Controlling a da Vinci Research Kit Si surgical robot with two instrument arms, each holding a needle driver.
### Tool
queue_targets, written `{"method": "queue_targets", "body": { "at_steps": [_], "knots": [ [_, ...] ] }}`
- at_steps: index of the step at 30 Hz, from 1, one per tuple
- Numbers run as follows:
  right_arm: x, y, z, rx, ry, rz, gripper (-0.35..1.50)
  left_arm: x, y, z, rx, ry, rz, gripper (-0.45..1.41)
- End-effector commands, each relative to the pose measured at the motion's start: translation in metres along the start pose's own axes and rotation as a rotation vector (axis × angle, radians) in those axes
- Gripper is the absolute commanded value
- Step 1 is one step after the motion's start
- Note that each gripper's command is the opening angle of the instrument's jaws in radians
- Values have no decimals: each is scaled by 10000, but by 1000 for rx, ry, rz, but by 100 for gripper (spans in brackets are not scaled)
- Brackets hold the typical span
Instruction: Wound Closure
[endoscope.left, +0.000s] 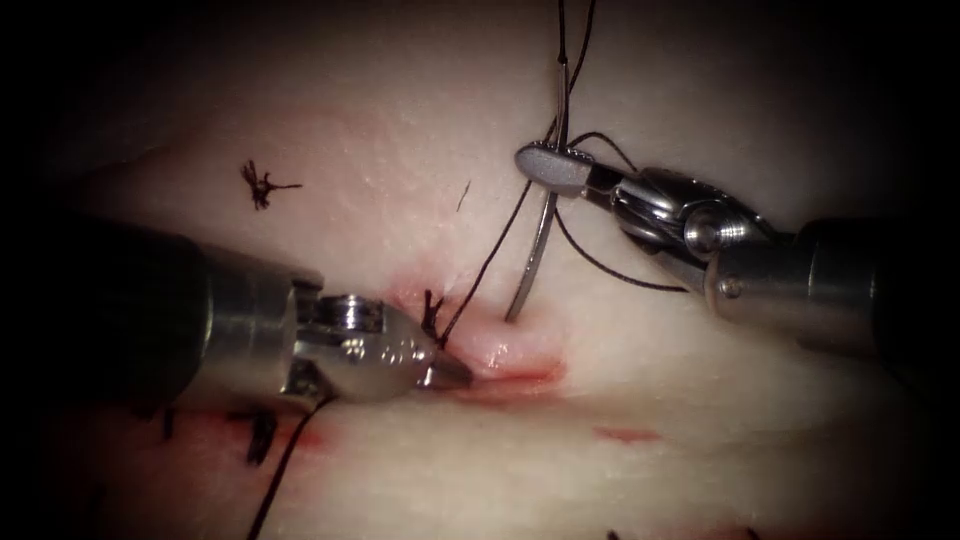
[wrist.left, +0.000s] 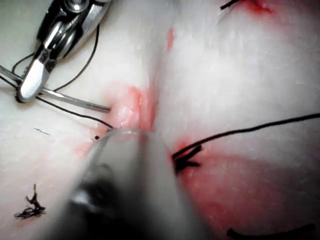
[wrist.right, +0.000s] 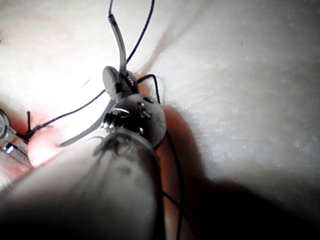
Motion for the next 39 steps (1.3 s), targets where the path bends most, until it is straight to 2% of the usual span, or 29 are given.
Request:
{"method": "queue_targets", "body": {
  "at_steps": [1, 14, 25, 39],
  "knots": [
    [-3, -2, 10, 8, -9, 24, -35, 2, 0, 6, 1, -1, 0, -45],
    [-52, -28, 26, 48, -86, 54, -35, 3, 2, -11, -1, -3, 0, -45],
    [-101, -45, 34, 55, -137, 194, -35, 3, 2, -14, 1, -5, 0, -45],
    [-135, -65, 39, 100, -185, 298, -35, 3, 1, -14, 1, -5, 0, -45]
  ]
}}
